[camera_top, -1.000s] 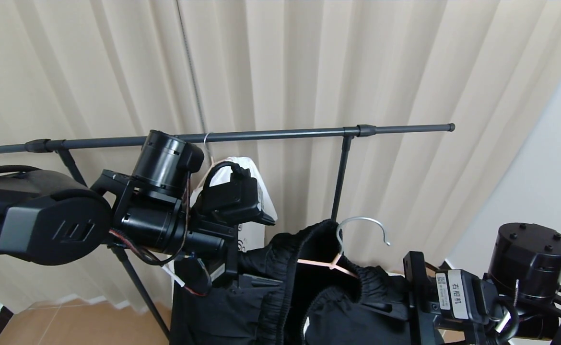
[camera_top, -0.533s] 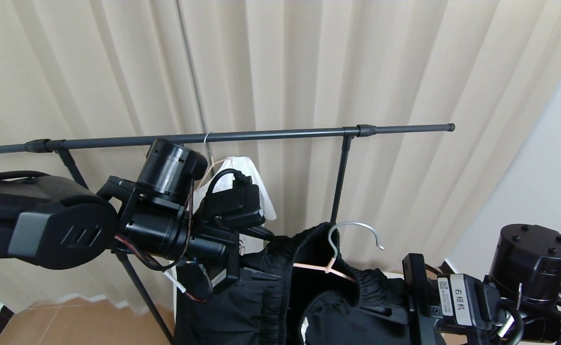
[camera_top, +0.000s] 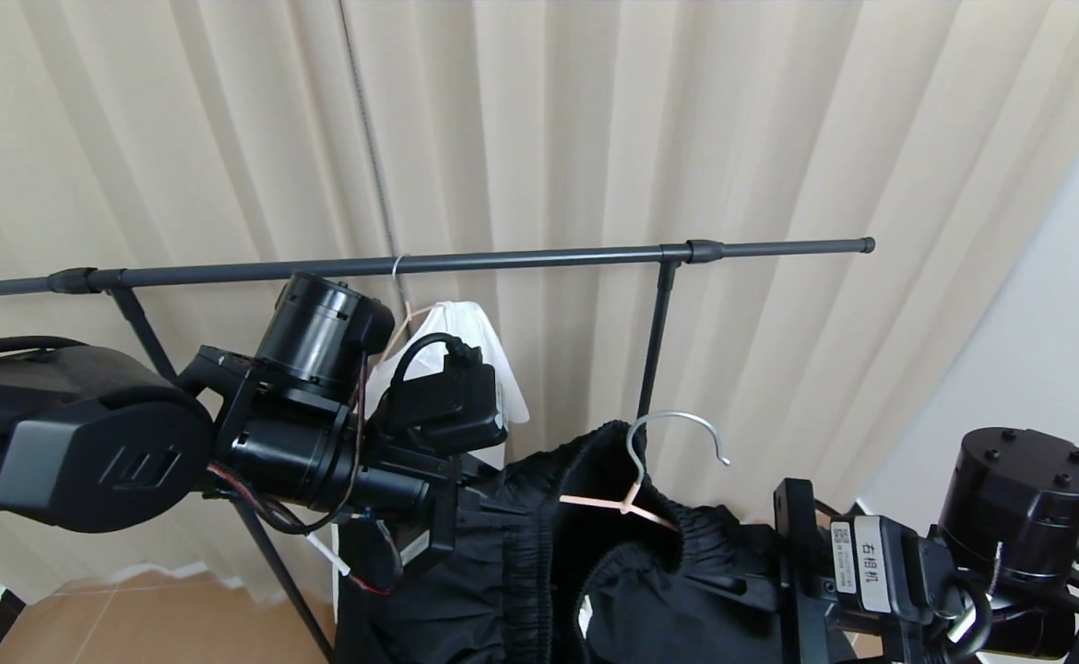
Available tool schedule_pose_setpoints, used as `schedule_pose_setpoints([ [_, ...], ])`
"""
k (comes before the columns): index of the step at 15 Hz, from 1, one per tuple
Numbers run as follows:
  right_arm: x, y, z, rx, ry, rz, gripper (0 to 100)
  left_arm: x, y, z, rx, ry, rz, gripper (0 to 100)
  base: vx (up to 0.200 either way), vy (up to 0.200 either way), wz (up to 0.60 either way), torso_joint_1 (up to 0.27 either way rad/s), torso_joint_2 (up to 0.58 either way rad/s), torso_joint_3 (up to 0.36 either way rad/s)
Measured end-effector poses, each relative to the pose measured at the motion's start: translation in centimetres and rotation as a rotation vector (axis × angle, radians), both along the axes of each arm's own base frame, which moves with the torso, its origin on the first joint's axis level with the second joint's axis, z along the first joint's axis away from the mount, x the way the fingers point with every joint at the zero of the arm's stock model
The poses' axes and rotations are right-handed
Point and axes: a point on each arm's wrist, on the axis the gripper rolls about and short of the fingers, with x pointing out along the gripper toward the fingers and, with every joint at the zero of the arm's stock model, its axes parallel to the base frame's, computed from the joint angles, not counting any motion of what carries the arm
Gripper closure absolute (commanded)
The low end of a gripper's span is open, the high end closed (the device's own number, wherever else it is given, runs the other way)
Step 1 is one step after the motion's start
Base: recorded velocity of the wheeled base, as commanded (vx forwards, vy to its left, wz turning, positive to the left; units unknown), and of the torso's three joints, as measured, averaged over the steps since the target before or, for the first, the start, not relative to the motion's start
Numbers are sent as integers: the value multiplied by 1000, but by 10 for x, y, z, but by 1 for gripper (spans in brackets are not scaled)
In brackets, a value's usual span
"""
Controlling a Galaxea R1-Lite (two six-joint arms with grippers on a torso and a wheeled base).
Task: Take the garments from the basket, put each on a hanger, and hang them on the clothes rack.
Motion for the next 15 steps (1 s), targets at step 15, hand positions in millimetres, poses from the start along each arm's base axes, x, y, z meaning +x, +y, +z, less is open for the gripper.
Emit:
schedule_pose_setpoints([
  [15,21,-15,11,108,162,-86,0,-9,27,17,-32,-33,77,100,0,0,0,0,0,0],
])
